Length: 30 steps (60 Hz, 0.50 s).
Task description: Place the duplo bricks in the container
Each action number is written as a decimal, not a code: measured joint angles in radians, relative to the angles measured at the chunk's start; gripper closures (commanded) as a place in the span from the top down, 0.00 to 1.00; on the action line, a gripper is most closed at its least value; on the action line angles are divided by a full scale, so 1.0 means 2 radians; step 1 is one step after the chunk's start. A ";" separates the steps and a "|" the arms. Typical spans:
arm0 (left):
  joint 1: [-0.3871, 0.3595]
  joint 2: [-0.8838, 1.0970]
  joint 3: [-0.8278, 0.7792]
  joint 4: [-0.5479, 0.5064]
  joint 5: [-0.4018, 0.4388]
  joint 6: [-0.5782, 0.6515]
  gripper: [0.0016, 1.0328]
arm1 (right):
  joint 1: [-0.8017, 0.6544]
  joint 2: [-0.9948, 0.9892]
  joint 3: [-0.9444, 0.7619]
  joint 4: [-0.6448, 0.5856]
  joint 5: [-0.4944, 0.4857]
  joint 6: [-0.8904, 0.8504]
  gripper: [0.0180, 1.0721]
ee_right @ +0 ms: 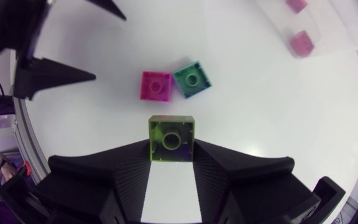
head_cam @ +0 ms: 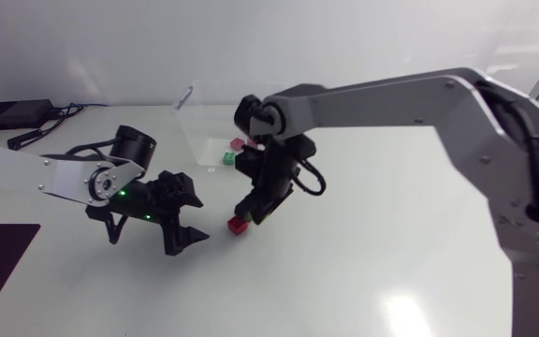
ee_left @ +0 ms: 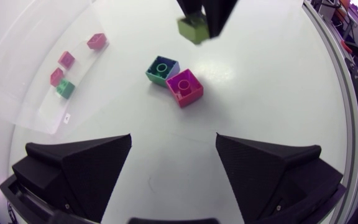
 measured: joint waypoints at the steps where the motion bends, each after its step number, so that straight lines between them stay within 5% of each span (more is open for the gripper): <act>1: -0.004 0.005 0.000 0.003 -0.002 -0.003 0.92 | -0.003 -0.006 0.000 0.000 0.002 0.000 0.28; 30: -0.055 0.075 0.023 0.071 -0.038 -0.094 0.92 | -0.043 -0.055 0.075 0.002 0.011 0.002 0.28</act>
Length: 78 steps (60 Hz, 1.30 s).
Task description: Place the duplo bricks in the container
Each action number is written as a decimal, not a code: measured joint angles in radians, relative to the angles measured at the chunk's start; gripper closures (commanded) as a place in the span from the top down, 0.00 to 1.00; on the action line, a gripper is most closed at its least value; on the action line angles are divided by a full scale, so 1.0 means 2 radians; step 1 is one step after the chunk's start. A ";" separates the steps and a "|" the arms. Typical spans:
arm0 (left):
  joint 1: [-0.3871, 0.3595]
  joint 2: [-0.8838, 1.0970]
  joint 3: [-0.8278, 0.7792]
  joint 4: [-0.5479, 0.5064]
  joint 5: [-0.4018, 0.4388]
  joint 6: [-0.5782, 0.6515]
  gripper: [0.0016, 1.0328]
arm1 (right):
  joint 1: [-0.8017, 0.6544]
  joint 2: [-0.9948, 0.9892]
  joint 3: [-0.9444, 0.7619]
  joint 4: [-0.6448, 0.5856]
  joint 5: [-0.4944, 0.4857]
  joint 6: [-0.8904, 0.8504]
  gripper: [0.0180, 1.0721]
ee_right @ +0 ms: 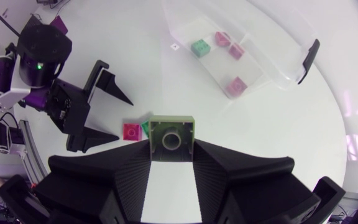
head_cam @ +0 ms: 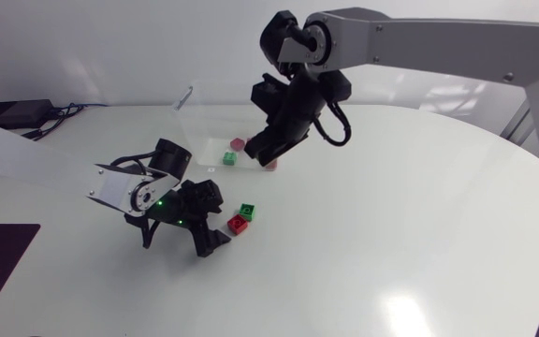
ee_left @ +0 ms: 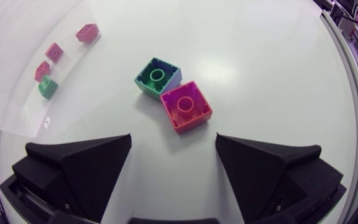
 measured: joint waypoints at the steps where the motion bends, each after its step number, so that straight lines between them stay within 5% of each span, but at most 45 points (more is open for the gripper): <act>1: -0.001 0.001 0.001 0.000 0.000 -0.002 0.92 | -0.002 0.000 0.003 0.001 0.000 0.000 0.28; 61: -0.024 0.039 0.043 0.006 0.002 -0.076 0.92 | -0.044 0.131 0.253 0.006 0.016 0.024 0.28; 70: -0.024 0.040 0.043 0.009 0.002 -0.080 0.74 | -0.050 0.173 0.316 -0.014 0.020 0.026 0.28; 78: -0.028 0.040 0.043 0.009 0.002 -0.080 0.29 | -0.054 0.216 0.378 -0.043 0.020 0.030 0.29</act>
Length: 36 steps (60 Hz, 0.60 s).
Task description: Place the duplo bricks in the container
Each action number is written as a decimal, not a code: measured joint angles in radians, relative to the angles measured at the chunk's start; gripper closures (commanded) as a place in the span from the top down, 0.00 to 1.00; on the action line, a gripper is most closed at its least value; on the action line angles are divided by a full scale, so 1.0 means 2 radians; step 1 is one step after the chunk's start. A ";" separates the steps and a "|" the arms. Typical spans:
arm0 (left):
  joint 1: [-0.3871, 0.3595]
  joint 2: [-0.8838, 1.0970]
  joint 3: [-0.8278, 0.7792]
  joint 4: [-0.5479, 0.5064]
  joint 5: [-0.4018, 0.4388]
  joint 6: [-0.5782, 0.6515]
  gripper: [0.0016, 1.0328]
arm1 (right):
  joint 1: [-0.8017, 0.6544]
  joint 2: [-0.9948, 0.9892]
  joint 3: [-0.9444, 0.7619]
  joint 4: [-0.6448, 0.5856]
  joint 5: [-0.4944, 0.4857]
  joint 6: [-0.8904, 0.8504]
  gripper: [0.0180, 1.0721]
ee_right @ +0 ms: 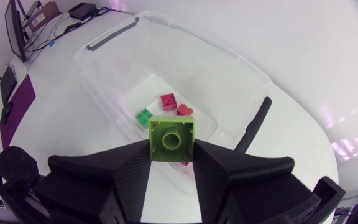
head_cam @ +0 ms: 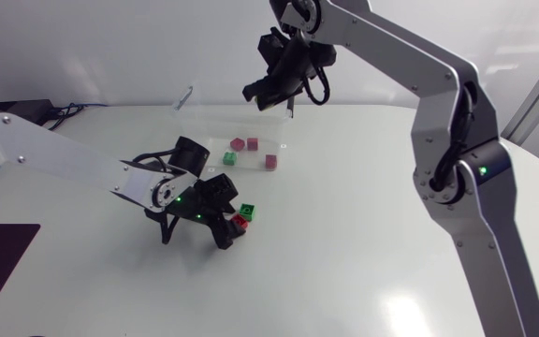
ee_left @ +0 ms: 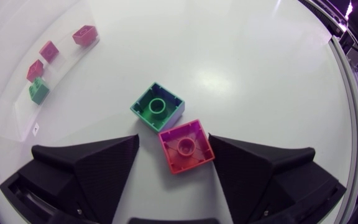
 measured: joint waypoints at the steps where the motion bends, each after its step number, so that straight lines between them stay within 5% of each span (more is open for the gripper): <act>1: 0.000 0.000 0.000 0.000 0.000 0.000 0.28 | 0.000 0.005 0.008 -0.003 0.000 0.000 0.29; 6: 0.000 0.000 0.000 0.000 0.004 0.000 0.27 | -0.003 0.029 0.049 -0.024 0.001 0.006 0.30; 11: 0.000 -0.001 -0.001 0.000 0.013 0.000 0.27 | -0.006 0.039 0.064 -0.028 0.002 0.011 0.42; 19: 0.000 -0.003 -0.005 0.001 0.015 0.000 0.27 | -0.007 0.040 0.064 -0.030 0.005 0.016 0.87; 24: 0.000 -0.004 -0.006 0.001 0.016 0.000 0.27 | -0.007 0.040 0.064 -0.030 0.011 0.019 0.95; 36: 0.000 -0.016 -0.011 0.000 0.015 0.000 0.27 | -0.006 0.035 0.053 -0.029 0.011 0.022 0.95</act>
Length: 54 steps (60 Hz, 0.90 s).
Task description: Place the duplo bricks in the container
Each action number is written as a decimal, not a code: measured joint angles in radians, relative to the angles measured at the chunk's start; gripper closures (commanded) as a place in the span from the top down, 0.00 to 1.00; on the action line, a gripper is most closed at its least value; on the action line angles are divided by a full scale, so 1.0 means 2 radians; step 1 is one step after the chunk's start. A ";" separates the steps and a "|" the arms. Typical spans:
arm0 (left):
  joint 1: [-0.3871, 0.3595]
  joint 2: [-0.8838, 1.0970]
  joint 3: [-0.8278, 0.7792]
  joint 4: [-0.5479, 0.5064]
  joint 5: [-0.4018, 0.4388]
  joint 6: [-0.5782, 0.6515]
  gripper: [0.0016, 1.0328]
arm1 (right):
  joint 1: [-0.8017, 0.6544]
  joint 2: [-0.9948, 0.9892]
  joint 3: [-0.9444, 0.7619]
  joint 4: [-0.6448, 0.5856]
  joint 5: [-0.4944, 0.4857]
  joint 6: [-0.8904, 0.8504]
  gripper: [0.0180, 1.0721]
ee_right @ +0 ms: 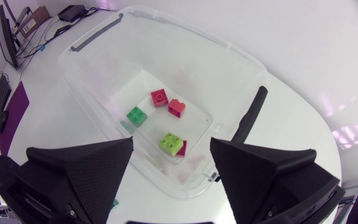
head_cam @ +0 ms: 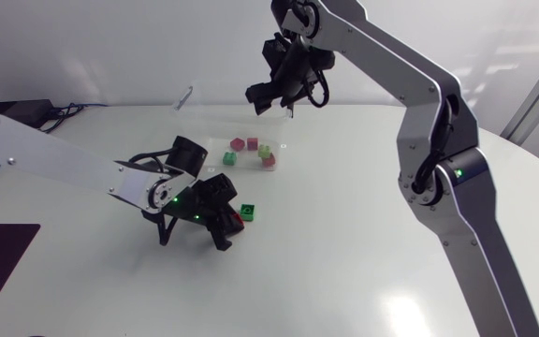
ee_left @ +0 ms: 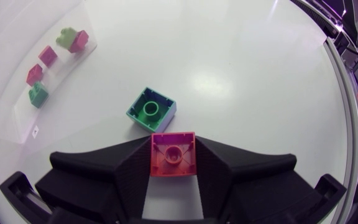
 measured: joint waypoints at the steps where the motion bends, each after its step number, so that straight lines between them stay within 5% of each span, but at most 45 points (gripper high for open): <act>1: 0.000 -0.003 -0.002 0.000 0.000 0.000 0.27 | 0.000 -0.003 -0.005 0.001 0.000 0.001 0.95; 28: 0.008 -0.094 -0.028 -0.041 0.001 0.001 0.27 | 0.028 -0.219 -0.266 0.063 0.004 0.001 0.95; 54: 0.090 -0.176 0.059 -0.108 0.011 0.012 0.27 | 0.070 -0.293 -0.533 0.162 0.002 -0.042 0.95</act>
